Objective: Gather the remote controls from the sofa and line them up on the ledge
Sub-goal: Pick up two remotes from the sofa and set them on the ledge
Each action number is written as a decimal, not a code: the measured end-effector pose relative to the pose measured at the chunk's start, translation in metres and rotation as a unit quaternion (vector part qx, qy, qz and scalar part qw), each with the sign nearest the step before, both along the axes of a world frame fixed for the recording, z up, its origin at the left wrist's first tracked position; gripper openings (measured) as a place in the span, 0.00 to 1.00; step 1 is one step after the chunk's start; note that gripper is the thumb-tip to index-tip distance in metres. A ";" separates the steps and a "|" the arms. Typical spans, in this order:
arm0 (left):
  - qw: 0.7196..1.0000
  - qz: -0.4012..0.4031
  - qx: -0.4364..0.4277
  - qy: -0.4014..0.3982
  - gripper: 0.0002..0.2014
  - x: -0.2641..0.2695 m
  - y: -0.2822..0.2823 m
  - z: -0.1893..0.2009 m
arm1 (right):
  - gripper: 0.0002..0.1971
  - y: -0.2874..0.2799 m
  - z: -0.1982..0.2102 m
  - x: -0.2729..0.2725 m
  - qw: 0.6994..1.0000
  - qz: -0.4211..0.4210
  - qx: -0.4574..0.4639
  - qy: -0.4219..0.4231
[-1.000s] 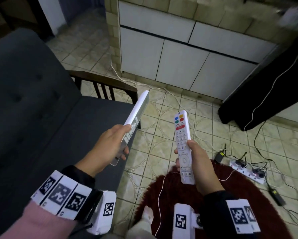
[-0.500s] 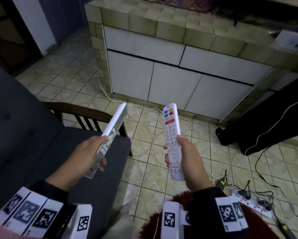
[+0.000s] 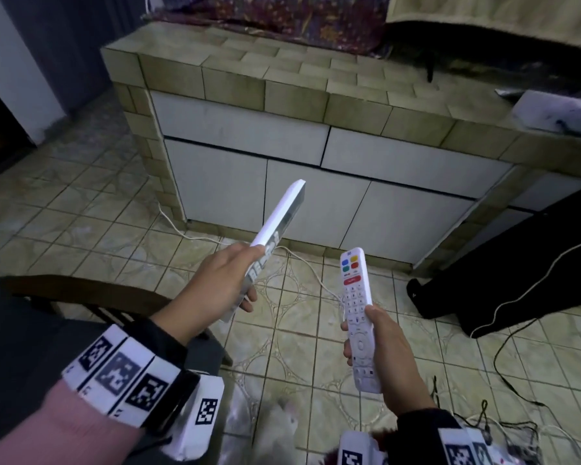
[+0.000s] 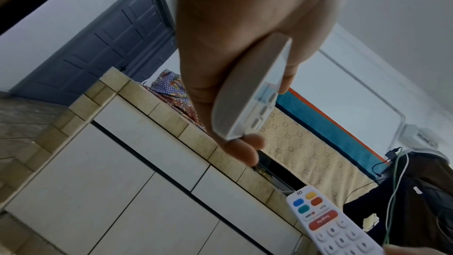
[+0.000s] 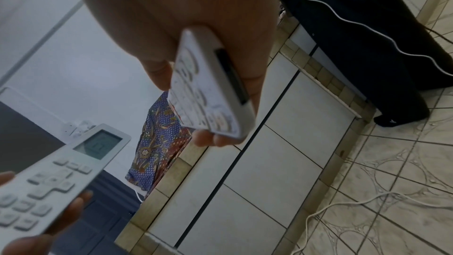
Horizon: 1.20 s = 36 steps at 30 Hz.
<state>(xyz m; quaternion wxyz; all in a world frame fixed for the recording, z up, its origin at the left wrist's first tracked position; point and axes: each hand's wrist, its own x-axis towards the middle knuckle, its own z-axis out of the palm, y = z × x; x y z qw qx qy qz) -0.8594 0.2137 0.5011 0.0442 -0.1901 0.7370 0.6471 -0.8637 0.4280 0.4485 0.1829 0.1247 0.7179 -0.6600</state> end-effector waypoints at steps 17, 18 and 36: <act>0.993 0.109 -0.017 -0.048 0.16 -0.223 -0.065 -0.017 | 0.13 -0.038 0.047 -0.298 0.994 0.077 -0.022 0.075; 0.993 0.111 -0.015 -0.047 0.16 -0.239 -0.070 -0.017 | 0.14 -0.043 0.047 -0.313 0.994 0.076 -0.018 0.078; 1.000 0.017 0.019 -0.001 0.13 -0.495 -0.118 0.017 | 0.18 -0.087 0.019 -0.520 1.000 0.001 0.012 0.022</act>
